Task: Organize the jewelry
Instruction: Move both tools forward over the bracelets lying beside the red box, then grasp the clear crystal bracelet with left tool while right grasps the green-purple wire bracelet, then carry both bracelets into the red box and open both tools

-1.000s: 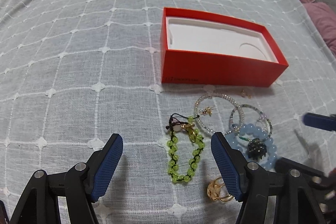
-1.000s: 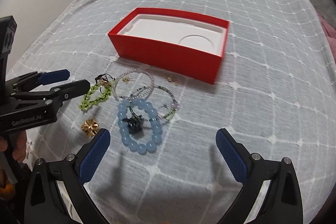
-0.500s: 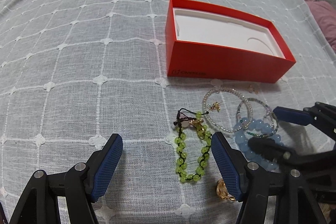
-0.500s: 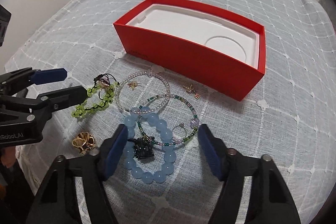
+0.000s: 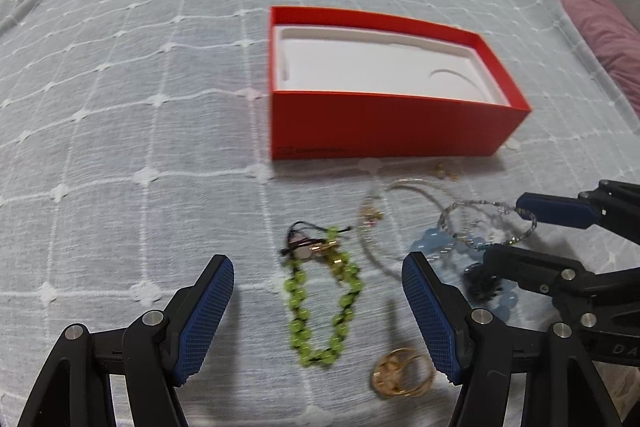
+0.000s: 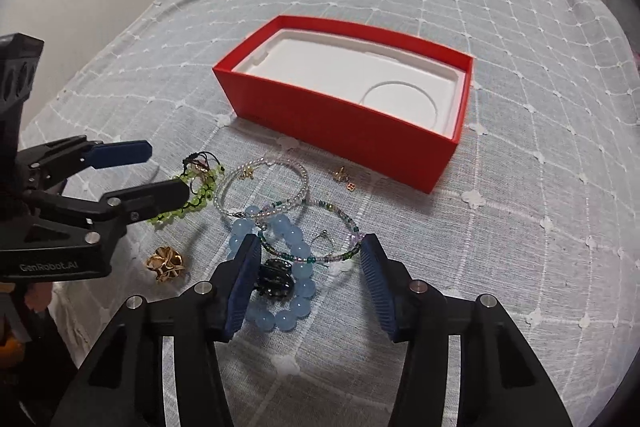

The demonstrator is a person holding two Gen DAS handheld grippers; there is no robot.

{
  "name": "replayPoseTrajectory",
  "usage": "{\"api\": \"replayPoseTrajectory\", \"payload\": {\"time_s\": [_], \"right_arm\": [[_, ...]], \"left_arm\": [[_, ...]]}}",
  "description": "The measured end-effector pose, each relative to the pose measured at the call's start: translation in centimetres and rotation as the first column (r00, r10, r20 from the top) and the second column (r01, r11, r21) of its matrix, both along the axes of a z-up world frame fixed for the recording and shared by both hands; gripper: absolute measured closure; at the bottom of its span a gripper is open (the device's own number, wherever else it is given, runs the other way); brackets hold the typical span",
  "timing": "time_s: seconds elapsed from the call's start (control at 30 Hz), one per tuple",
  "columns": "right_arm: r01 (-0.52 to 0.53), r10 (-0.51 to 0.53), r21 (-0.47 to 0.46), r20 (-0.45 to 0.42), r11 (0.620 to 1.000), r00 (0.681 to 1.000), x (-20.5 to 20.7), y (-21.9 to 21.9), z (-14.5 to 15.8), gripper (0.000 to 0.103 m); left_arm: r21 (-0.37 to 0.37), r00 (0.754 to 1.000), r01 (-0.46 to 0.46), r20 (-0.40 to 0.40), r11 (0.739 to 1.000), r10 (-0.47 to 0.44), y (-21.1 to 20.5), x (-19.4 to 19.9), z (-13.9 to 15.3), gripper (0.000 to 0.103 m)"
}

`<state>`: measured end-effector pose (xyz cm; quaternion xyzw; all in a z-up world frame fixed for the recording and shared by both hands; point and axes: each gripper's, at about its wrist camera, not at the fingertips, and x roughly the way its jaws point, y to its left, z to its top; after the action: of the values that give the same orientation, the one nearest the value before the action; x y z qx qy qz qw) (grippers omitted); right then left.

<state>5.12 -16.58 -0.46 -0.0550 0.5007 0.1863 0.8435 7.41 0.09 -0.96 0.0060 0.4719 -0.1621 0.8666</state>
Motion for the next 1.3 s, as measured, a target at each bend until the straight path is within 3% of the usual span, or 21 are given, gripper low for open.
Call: {"api": "replayPoseTrajectory", "payload": {"time_s": [0.03, 0.1, 0.3, 0.43, 0.63, 0.8, 0.97, 1.07, 1.1, 1.3], "right_arm": [[0.001, -0.001, 0.001, 0.005, 1.000, 1.000, -0.2, -0.2, 0.2, 0.049], [-0.001, 0.001, -0.004, 0.011, 1.000, 1.000, -0.5, -0.6, 0.6, 0.066], [0.037, -0.037, -0.020, 0.011, 0.999, 0.999, -1.0, -2.8, 0.6, 0.066], [0.060, -0.059, -0.025, 0.016, 0.998, 0.998, -0.6, -3.9, 0.1, 0.066], [0.076, -0.076, 0.065, -0.002, 0.995, 0.997, 0.5, -4.4, 0.2, 0.066], [0.089, -0.088, 0.061, -0.013, 0.994, 0.996, 1.7, -3.5, -0.3, 0.069], [0.093, -0.092, 0.006, -0.024, 0.996, 0.995, 2.8, -2.4, -1.8, 0.080], [0.083, -0.083, -0.030, -0.001, 0.996, 0.997, 2.9, -1.9, -2.3, 0.089], [0.083, -0.083, -0.038, 0.006, 0.996, 0.997, 2.9, -1.8, -2.4, 0.096], [0.090, -0.089, -0.054, 0.023, 0.994, 0.996, 2.6, -1.9, -2.1, 0.098]], "left_arm": [[-0.006, 1.000, 0.012, -0.001, 1.000, -0.012, -0.2, 0.0, 0.0, 0.030], [-0.020, 0.999, 0.040, -0.001, 0.999, -0.040, -0.8, 0.0, 0.0, 0.030], [0.011, 0.993, 0.115, -0.004, 0.993, -0.115, -3.1, 0.2, -0.4, 0.030], [0.013, 0.995, 0.091, -0.030, 0.996, -0.091, -3.0, 1.3, -1.0, 0.030], [-0.025, 1.000, 0.017, -0.026, 1.000, -0.018, -1.1, 2.9, -0.5, 0.030], [-0.042, 0.998, -0.032, -0.064, 0.999, 0.029, -0.4, 4.5, -1.6, 0.056], [0.026, 0.998, 0.008, -0.065, 1.000, -0.006, -1.9, 5.4, -2.8, 0.075], [0.043, 0.998, 0.013, -0.065, 0.999, -0.010, -2.6, 5.6, -2.9, 0.100], [0.041, 0.998, 0.008, -0.069, 0.999, -0.005, -2.7, 5.7, -2.9, 0.101], [0.035, 0.998, 0.013, -0.067, 0.999, -0.010, -3.2, 5.8, -2.7, 0.103]]}}
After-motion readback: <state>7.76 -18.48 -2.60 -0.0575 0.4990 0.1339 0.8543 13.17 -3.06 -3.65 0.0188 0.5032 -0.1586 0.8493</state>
